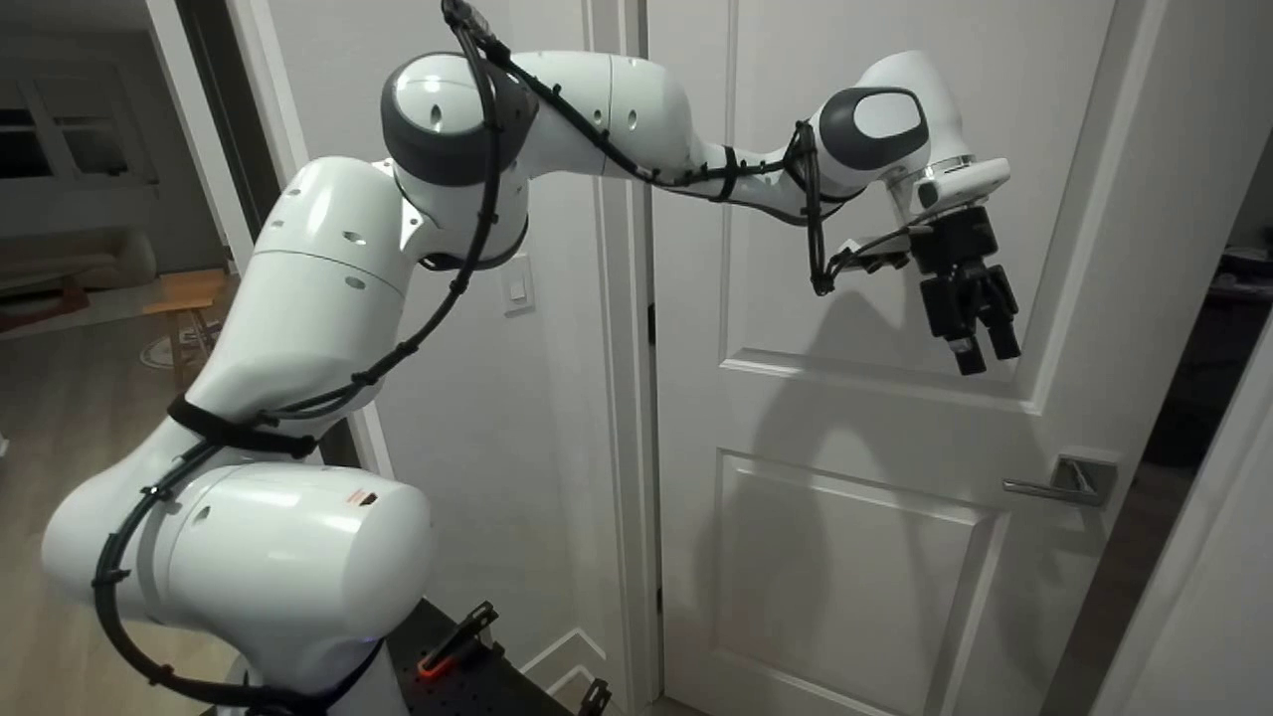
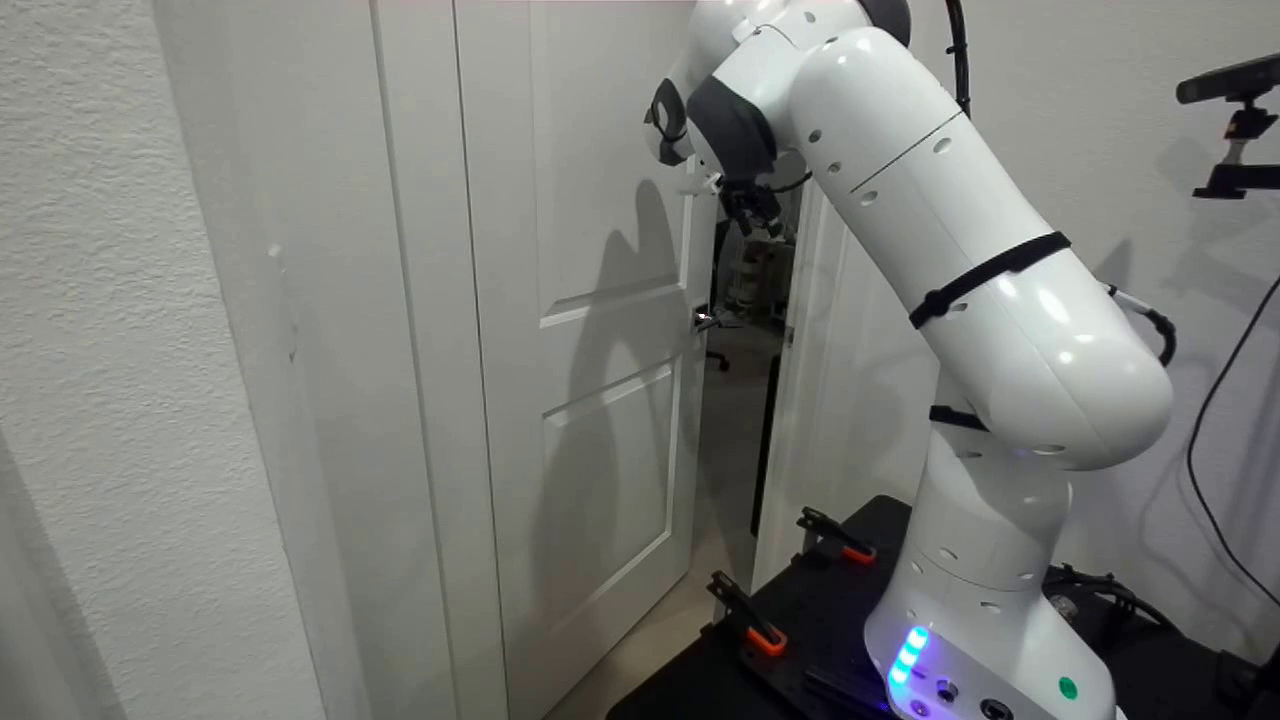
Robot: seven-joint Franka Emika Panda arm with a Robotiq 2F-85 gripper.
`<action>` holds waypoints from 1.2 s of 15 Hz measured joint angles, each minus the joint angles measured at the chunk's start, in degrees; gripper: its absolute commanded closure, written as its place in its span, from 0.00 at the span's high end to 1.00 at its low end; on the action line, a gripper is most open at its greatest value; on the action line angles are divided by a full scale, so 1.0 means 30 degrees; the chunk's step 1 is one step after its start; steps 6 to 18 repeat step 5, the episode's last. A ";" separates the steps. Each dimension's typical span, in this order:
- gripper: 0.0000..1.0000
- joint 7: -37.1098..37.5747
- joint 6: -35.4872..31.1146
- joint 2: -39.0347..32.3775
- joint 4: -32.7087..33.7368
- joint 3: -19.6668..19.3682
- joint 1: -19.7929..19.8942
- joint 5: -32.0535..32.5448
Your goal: Open the door
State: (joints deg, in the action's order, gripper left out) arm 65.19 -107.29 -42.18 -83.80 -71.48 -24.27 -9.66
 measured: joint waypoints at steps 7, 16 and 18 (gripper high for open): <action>1.00 0.0000 0.0000 -0.0014 -0.0088 0.0007 -0.0105 0.0002; 1.00 0.0000 0.0000 -0.0014 -0.0088 0.0007 -0.0105 0.0002; 1.00 0.0000 0.0000 -0.0014 -0.0088 0.0007 -0.0105 0.0002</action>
